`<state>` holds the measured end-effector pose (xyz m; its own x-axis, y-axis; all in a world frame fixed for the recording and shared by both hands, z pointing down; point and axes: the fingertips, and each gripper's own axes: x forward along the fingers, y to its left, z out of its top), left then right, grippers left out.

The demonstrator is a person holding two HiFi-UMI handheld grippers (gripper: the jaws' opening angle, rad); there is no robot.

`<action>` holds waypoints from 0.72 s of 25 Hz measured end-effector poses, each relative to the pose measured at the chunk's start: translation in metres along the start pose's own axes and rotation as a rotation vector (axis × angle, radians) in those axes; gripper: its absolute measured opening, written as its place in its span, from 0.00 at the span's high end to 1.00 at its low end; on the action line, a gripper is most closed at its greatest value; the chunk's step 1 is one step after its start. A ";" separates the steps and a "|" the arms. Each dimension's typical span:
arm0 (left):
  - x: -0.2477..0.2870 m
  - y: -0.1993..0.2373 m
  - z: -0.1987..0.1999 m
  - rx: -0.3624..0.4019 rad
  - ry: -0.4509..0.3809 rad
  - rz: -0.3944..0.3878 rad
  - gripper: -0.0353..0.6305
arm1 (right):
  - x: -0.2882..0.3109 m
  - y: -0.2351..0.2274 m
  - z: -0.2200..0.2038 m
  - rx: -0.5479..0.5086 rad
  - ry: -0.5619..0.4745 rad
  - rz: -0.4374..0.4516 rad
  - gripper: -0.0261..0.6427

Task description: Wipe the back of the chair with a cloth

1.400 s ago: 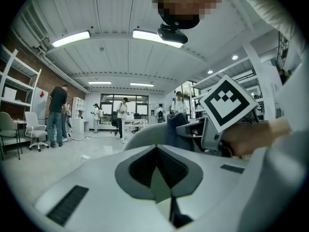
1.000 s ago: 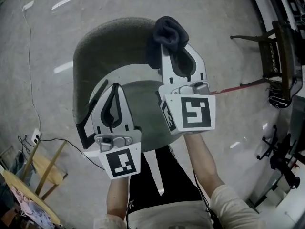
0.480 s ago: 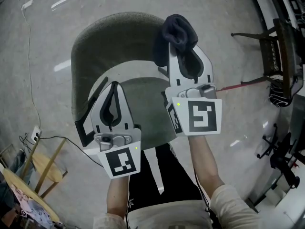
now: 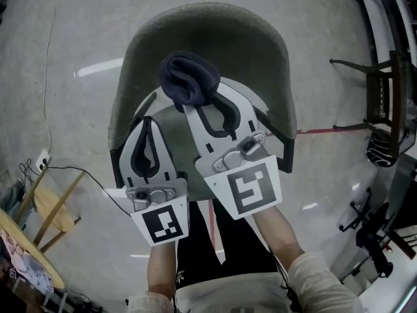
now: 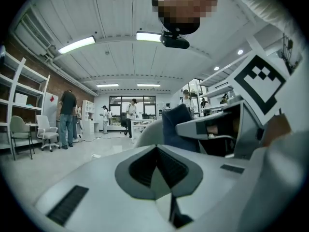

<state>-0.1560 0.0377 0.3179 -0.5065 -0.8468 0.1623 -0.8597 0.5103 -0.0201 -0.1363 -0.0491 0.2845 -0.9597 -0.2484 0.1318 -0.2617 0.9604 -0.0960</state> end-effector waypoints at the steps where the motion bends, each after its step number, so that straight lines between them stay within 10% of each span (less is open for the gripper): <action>1: -0.004 0.009 -0.004 0.001 0.005 0.021 0.93 | 0.007 0.012 -0.007 0.011 0.009 0.039 0.87; 18: -0.044 0.069 -0.049 -0.036 0.077 0.218 0.93 | 0.073 0.101 -0.070 -0.006 0.099 0.281 0.87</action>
<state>-0.1896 0.1175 0.3582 -0.6720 -0.7031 0.2326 -0.7272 0.6858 -0.0282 -0.2257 0.0388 0.3534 -0.9797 0.0407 0.1961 0.0139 0.9906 -0.1363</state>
